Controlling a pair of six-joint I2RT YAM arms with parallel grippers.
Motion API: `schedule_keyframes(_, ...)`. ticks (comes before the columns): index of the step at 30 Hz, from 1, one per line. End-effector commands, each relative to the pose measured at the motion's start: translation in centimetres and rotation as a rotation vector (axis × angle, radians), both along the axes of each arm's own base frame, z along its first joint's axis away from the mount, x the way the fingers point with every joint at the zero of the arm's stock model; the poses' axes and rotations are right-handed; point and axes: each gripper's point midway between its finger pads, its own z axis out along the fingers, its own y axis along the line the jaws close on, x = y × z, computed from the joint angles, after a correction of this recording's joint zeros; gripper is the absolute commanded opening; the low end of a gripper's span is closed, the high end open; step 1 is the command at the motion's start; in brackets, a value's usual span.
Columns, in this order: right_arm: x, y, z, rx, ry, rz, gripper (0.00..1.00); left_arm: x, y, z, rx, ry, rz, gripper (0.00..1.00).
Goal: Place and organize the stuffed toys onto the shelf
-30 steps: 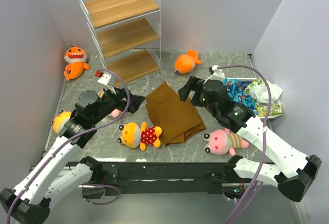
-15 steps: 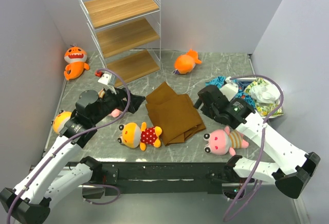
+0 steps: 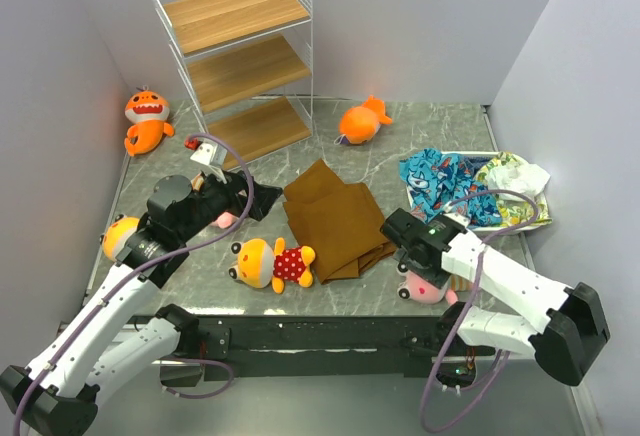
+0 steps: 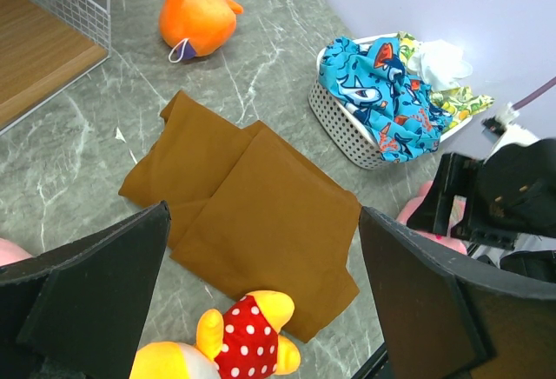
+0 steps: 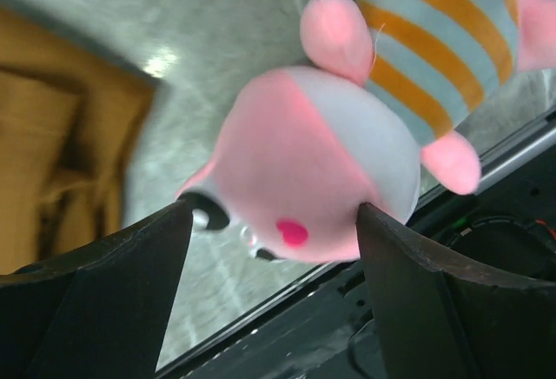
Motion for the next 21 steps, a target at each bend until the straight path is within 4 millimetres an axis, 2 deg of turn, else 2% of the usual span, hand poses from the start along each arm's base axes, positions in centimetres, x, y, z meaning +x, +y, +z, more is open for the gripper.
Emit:
schedule_keyframes(1, 0.5, -0.1, -1.8, -0.011, -0.013, -0.063, 0.82, -0.3, -0.1, 1.5, -0.012, -0.050, -0.014, 0.96)
schedule_keyframes(2, 0.2, -0.2, -2.4, -0.020, 0.003, -0.063, 0.81, -0.2, 0.0, 1.6, -0.011, -0.049, -0.008, 0.96)
schedule_keyframes(4, 0.2, 0.1, -3.1, -0.015, 0.020, -0.053, 0.65, -0.2, 0.0, 1.6, -0.010, -0.054, -0.008, 0.96)
schedule_keyframes(5, 0.2, 0.1, -3.3, -0.016, 0.023, -0.054, 0.55, -0.2, 0.0, 1.6, -0.010, -0.054, -0.008, 0.96)
schedule_keyframes(6, 0.1, 0.2, -3.2, -0.015, 0.027, -0.052, 0.39, -0.3, 0.0, 1.4, -0.009, -0.052, -0.012, 0.96)
schedule_keyframes(9, 0.3, 0.1, -2.2, -0.006, -0.001, -0.049, 0.26, -0.3, -0.1, 1.4, -0.010, -0.056, -0.017, 0.96)
schedule_keyframes(14, 1.3, 0.5, 0.7, 0.042, -0.086, -0.006, 0.16, -1.2, -0.9, 1.5, -0.005, -0.078, -0.087, 0.97)
schedule_keyframes(17, 1.5, 1.7, 2.0, 0.113, -0.105, 0.033, 0.00, -1.6, -1.2, 1.9, -0.017, -0.104, -0.122, 0.96)
schedule_keyframes(21, 1.6, 3.7, 4.1, 0.230, -0.129, 0.104, 0.00, -2.0, -0.8, 2.8, -0.027, -0.118, -0.110, 0.97)
